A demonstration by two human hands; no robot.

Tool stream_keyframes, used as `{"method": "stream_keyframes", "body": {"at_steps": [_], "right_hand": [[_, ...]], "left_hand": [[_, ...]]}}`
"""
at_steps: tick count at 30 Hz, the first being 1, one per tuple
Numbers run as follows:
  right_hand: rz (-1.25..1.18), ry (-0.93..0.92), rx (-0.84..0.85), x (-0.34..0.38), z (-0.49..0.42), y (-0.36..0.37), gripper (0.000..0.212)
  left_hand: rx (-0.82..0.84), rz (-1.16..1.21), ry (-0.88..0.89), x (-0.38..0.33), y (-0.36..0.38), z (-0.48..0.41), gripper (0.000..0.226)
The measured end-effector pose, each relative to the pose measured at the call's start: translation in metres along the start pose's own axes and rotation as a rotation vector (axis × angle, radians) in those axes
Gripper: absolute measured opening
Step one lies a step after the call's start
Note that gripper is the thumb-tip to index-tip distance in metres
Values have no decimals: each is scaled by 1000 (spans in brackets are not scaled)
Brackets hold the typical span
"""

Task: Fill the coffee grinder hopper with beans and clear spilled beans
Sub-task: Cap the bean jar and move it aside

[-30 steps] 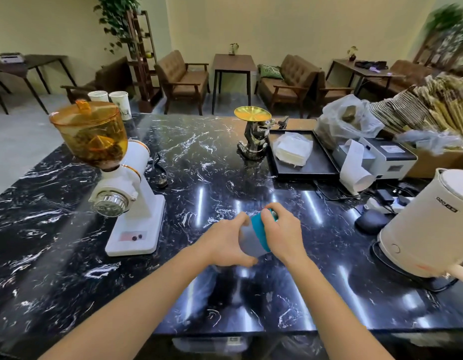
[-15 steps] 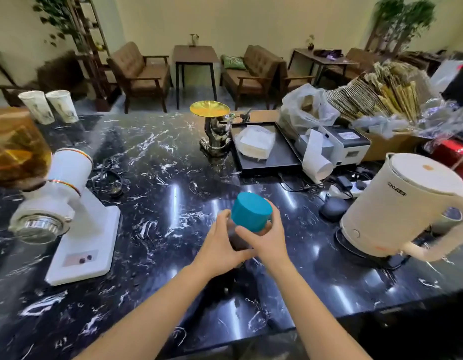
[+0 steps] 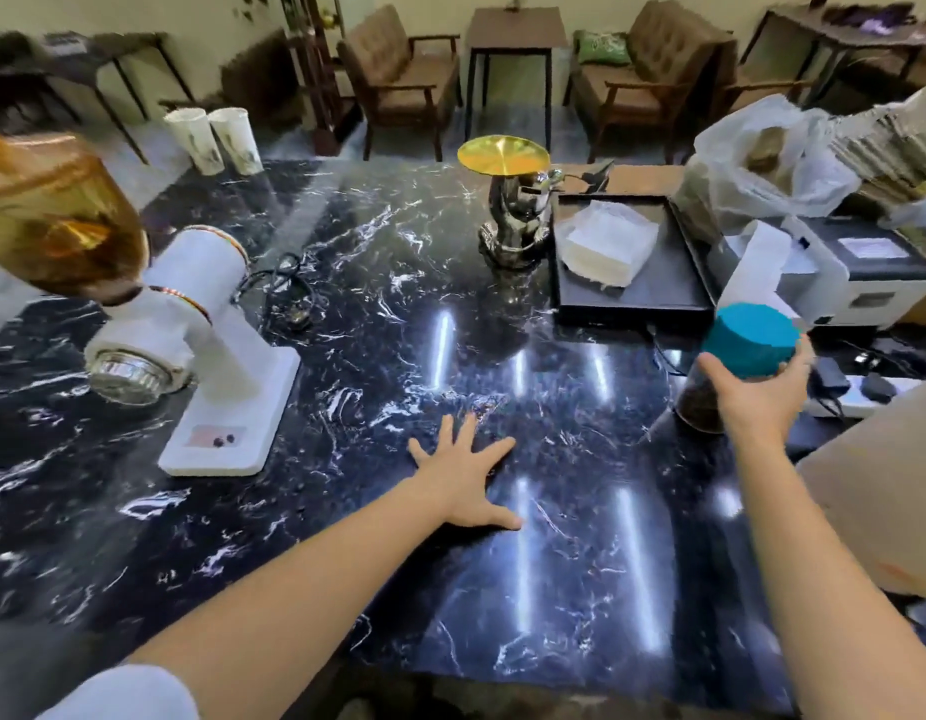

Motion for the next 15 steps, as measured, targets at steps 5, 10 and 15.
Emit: {"method": "stream_keyframes", "body": {"at_steps": [5, 10, 15], "right_hand": [[10, 128, 34, -38, -22, 1, 90], [-30, 35, -62, -19, 65, 21, 35], [79, -45, 305, 1, 214, 102, 29]], "left_hand": [[-10, 8, 10, -5, -1, 7, 105], [-164, 3, 100, -10, 6, 49, 72], [-484, 155, 490, 19, 19, 142, 21]]}}
Point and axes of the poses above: each hand's wrist, its own z-axis away from the middle knuckle, its own y-axis out of the palm, x = y × z, the point moved 7 cm from there along -z, towards the middle knuckle, and after that the axes turned 11 degrees about -z, right-handed, at the moved point
